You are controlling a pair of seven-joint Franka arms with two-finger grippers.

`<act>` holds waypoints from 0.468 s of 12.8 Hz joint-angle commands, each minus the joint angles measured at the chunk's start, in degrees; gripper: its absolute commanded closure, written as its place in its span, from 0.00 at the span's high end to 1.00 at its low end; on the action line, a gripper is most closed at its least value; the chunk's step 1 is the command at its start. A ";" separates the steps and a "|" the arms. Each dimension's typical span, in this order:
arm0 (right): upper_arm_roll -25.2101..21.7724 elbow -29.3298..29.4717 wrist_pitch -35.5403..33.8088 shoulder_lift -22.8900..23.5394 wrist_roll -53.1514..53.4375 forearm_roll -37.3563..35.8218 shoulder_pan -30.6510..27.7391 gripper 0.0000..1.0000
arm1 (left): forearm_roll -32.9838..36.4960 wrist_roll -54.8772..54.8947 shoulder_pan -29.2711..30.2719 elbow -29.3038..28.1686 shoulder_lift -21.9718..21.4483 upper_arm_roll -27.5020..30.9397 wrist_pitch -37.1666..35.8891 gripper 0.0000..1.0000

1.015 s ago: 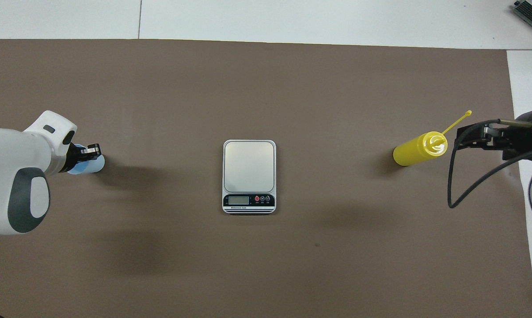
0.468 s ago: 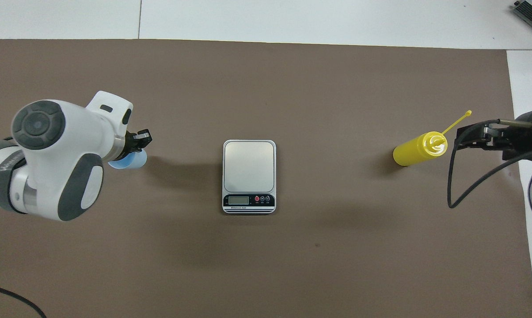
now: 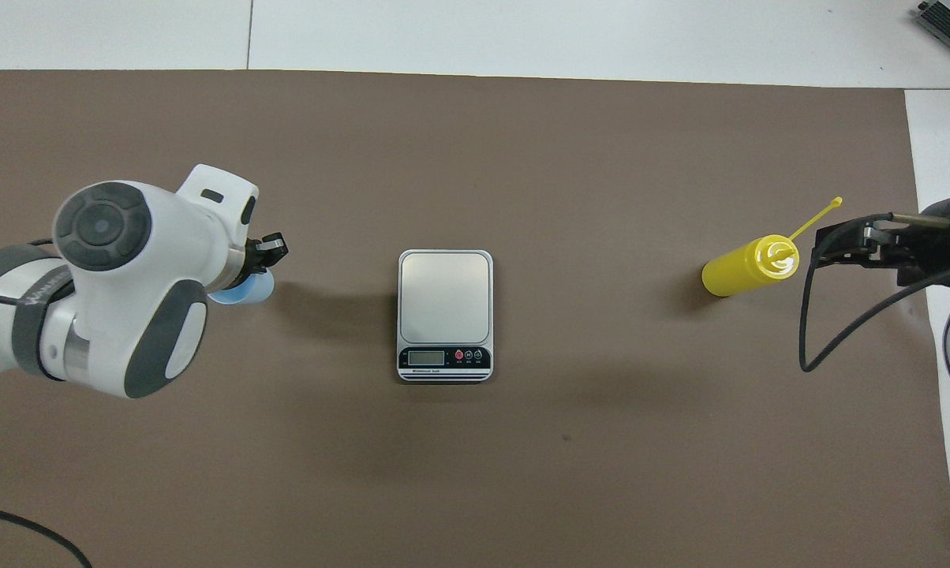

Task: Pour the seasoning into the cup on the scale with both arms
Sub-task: 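Carry the light-blue cup with the left gripper over the scale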

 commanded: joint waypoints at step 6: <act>-0.36 0.12 -0.33 0.01 0.38 0.86 0.01 1.00 | 3.51 -6.49 -2.00 8.87 6.93 -3.73 -2.83 0.00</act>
